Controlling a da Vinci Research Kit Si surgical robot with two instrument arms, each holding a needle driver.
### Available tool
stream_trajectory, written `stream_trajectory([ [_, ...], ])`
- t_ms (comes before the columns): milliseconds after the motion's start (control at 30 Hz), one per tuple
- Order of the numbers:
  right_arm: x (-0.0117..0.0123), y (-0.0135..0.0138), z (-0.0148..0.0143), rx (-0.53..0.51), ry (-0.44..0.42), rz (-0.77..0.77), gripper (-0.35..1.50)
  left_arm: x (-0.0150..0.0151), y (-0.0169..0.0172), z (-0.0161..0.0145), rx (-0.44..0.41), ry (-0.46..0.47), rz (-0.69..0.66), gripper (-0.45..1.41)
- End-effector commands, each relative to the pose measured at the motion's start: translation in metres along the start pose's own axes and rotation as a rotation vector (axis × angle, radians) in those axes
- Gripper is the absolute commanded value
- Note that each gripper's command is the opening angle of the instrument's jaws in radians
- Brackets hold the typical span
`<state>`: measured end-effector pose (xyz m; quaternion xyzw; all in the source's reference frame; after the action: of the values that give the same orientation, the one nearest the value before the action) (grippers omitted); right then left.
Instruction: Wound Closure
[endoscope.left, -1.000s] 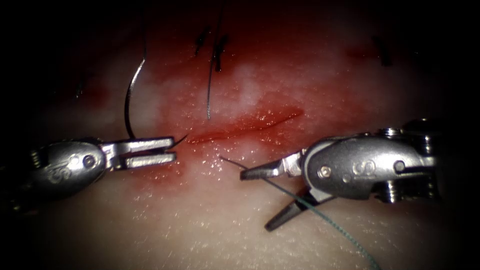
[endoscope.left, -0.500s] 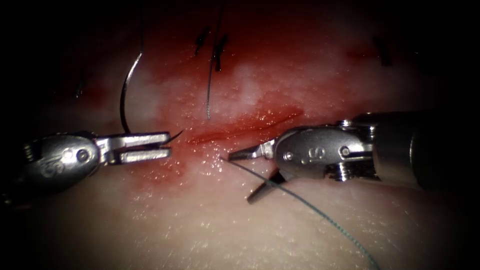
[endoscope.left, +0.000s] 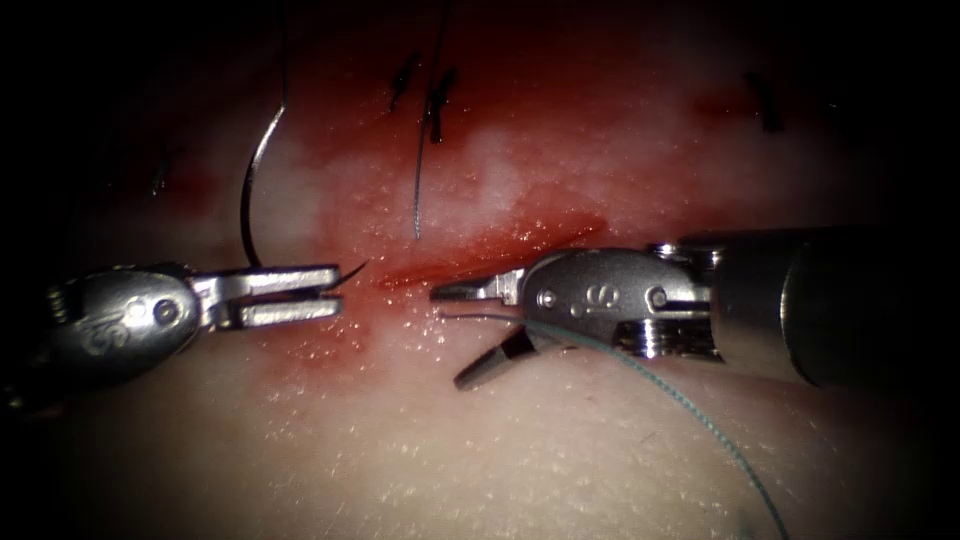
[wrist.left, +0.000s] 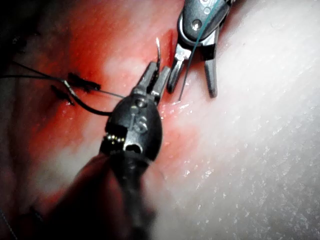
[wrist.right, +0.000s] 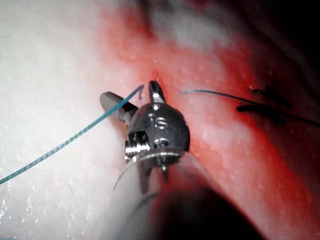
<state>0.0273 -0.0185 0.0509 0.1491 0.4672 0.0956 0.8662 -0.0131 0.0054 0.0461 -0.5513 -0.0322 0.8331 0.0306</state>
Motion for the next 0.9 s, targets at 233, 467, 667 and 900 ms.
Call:
stream_trajectory([
  [233, 0.0002, -0.0005, 0.0014, -0.015, -0.014, 0.018, -0.35, -0.0003, -0.0001, 0.0009, 0.002, 0.000, 0.000, -0.45],
  [467, -0.0002, -0.0016, -0.0010, -0.018, -0.025, 0.025, -0.35, -0.0003, -0.0001, 0.0009, 0.002, 0.000, 0.000, -0.45],
  [667, 0.0015, -0.0067, -0.0039, 0.106, -0.009, 0.023, -0.35, -0.0004, 0.0001, 0.0013, 0.007, -0.002, 0.001, -0.45],
  [900, 0.0042, -0.0102, -0.0055, 0.187, -0.007, -0.003, -0.35, -0.0004, 0.0001, 0.0015, 0.009, -0.003, 0.001, -0.45],
])
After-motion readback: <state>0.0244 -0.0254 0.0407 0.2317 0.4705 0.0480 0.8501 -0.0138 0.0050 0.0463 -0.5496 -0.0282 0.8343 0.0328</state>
